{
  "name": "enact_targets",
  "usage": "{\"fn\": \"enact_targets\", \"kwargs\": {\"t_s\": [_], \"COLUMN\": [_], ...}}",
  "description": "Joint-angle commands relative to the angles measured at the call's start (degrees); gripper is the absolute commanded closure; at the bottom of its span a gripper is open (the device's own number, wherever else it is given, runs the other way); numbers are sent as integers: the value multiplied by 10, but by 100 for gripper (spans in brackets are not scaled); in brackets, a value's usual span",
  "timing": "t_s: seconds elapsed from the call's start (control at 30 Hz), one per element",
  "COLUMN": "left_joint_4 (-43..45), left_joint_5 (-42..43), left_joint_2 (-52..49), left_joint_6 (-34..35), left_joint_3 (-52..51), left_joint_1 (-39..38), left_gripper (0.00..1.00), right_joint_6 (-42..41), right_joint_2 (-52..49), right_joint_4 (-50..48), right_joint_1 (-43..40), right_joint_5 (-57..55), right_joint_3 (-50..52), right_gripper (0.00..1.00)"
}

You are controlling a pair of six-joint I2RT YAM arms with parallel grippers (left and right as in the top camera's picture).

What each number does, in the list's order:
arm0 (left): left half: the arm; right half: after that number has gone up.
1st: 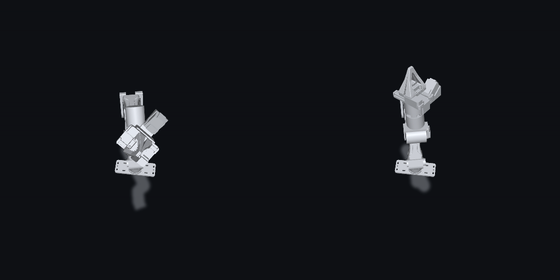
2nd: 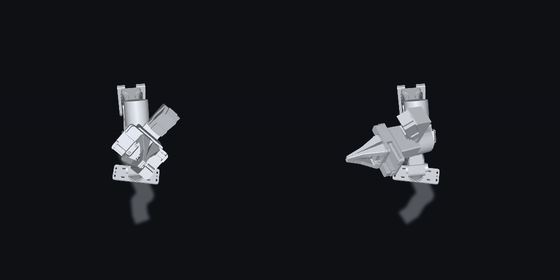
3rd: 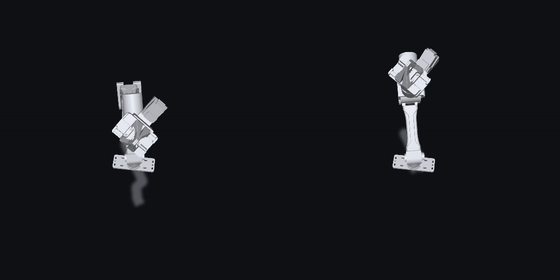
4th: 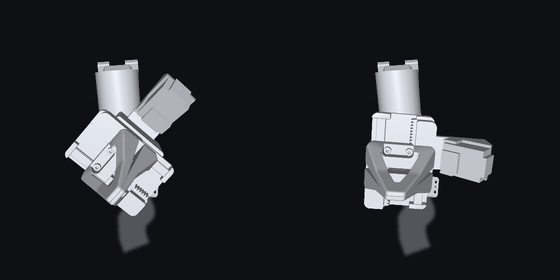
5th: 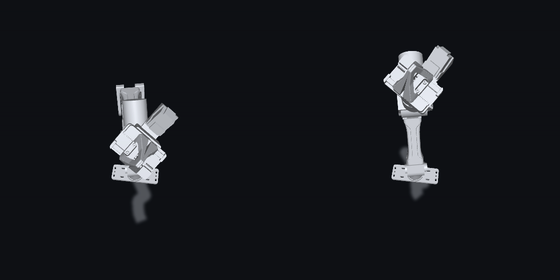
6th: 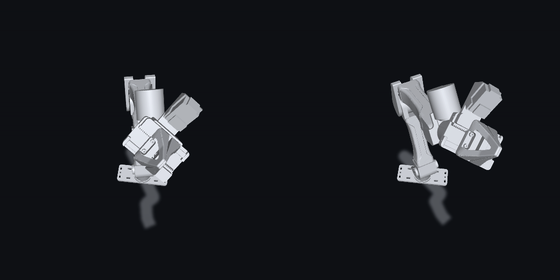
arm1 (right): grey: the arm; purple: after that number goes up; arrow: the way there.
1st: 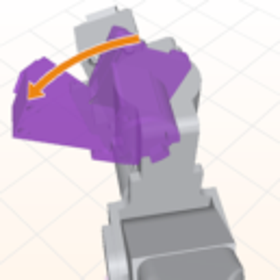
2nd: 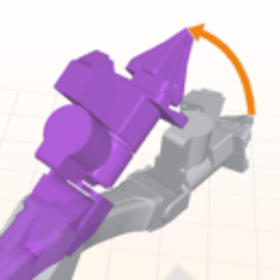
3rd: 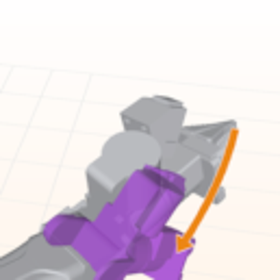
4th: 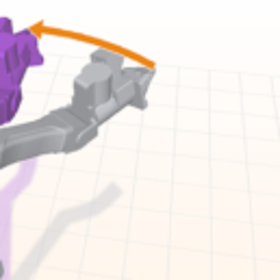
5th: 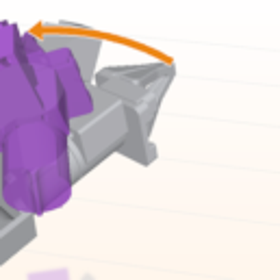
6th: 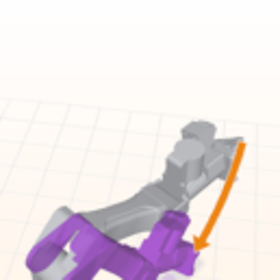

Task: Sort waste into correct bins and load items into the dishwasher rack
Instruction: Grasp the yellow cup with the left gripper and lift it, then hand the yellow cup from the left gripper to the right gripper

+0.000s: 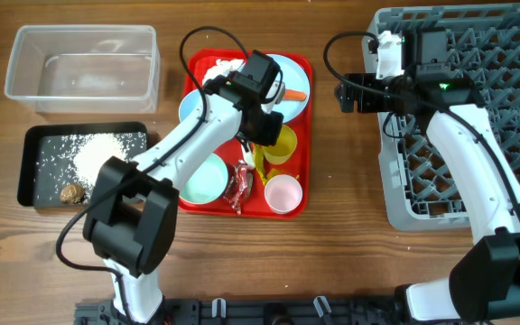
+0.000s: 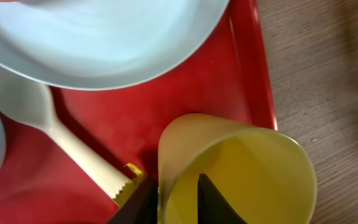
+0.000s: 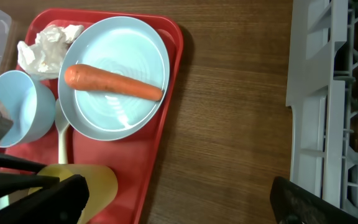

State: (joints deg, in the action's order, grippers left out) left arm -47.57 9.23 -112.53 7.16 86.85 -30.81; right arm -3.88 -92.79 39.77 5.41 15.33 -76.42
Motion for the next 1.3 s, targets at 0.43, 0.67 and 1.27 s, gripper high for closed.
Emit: {"fn": "enact_targets", "kwargs": {"t_s": [0.43,0.67,1.27], "left_joint_4": [16,99,253], "left_joint_5": [137,580,734], "left_joint_2": [36,73,73], "left_joint_6": [60,18,30], "left_joint_3": [3,3,3], "left_joint_1": [75,211,216], "left_gripper": [96,96,96], "right_joint_6": [-10,-8,-8], "right_joint_2": [-4,-2,-6], "right_joint_4": [-26,-103,-212], "right_joint_1": [-15,-71,34], "right_joint_5": [117,472,593], "right_joint_3": [3,3,3], "right_gripper": [4,3,15]}}
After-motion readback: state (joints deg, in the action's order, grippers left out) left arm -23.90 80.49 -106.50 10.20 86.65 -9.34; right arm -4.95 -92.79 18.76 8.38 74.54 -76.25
